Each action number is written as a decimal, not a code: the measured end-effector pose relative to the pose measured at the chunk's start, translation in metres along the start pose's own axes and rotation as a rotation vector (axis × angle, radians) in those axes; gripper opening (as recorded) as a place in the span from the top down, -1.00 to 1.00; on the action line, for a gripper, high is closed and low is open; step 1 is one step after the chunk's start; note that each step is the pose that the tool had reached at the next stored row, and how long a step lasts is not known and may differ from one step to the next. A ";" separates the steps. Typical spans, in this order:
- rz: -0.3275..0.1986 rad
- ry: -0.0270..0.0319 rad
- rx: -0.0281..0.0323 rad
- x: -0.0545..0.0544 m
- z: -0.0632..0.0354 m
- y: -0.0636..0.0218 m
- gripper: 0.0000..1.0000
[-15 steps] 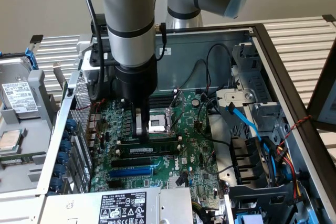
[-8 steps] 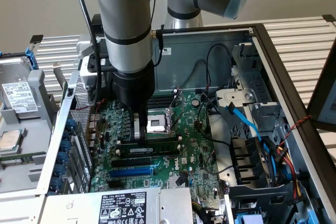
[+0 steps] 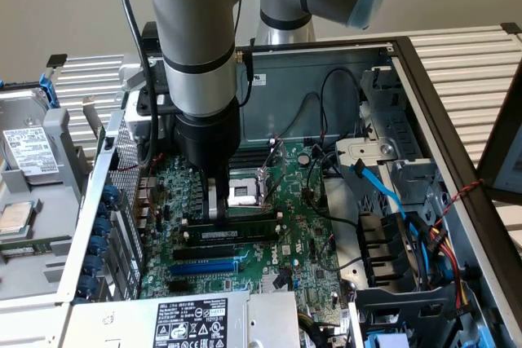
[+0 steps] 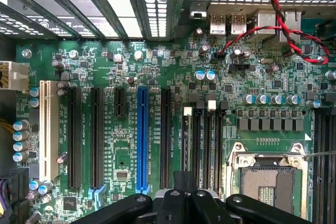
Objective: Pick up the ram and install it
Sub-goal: 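Press down the ram until it locks into place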
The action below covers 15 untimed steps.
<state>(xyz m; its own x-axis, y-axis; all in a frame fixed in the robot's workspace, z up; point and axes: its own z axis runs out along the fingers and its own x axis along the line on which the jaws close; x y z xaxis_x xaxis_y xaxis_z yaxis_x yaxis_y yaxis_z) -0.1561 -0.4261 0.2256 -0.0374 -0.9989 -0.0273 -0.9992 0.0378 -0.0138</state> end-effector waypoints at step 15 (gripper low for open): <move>-0.004 -0.0073 -0.0054 0.004 -0.0258 -0.0301 0.80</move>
<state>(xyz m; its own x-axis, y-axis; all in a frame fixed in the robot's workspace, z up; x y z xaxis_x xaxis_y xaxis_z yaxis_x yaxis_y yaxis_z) -0.1265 -0.4317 0.2516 -0.0333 -0.9988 -0.0345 -0.9994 0.0336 -0.0086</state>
